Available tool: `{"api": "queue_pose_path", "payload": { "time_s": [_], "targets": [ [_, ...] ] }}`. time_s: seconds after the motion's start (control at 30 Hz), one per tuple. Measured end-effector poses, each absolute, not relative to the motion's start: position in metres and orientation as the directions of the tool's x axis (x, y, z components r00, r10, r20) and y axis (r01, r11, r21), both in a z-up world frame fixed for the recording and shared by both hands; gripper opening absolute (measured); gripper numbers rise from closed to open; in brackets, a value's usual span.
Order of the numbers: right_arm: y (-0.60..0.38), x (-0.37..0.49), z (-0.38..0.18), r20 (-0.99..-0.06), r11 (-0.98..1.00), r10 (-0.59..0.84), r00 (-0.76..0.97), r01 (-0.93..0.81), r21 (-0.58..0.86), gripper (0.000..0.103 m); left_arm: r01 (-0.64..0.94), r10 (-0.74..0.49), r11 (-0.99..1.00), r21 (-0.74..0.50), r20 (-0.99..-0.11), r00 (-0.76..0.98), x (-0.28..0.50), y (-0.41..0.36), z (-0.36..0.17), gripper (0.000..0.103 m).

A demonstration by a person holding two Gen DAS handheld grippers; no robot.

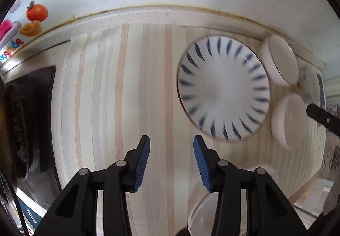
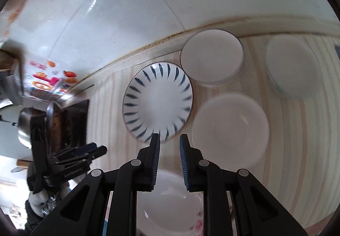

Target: Organize plates and bowls

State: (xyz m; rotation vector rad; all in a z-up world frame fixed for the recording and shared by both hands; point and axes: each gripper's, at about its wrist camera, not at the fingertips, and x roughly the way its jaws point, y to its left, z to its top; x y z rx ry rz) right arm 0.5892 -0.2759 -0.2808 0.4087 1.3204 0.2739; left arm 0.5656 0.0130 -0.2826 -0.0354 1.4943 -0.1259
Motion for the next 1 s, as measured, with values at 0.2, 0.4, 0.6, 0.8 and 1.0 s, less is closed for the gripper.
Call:
{"api": "queue_pose_path", "payload": {
  "time_s": [0.2, 0.4, 0.6, 0.8, 1.0],
  "targets": [
    [-0.250, 0.653, -0.310, -0.938, 0.945, 0.313, 0.150, 0.046, 0.323, 0.021, 0.064, -0.129, 0.990, -0.126, -0.991, 0.043, 0.619, 0.015, -0.304, 0.040],
    [-0.246, 0.674, -0.342, -0.968, 0.968, 0.241, 0.071, 0.056, 0.245, 0.021, 0.088, -0.143, 0.986, -0.143, -0.990, -0.011, 0.642, 0.007, -0.331, 0.040],
    [-0.249, 0.680, -0.358, -0.979, 0.976, 0.203, 0.037, 0.067, 0.205, 0.021, 0.095, -0.206, 0.974, -0.206, -0.979, -0.009, 0.646, -0.002, -0.344, 0.040],
    [-0.242, 0.685, -0.370, -0.984, 0.983, 0.176, 0.027, 0.049, 0.177, 0.019, 0.096, -0.248, 0.965, -0.245, -0.969, 0.017, 0.646, -0.004, -0.349, 0.029],
    [-0.235, 0.684, -0.372, -0.985, 0.986, 0.160, 0.060, 0.042, 0.163, 0.014, 0.099, -0.240, 0.967, -0.235, -0.970, 0.037, 0.637, -0.007, -0.346, 0.029]
  ]
}}
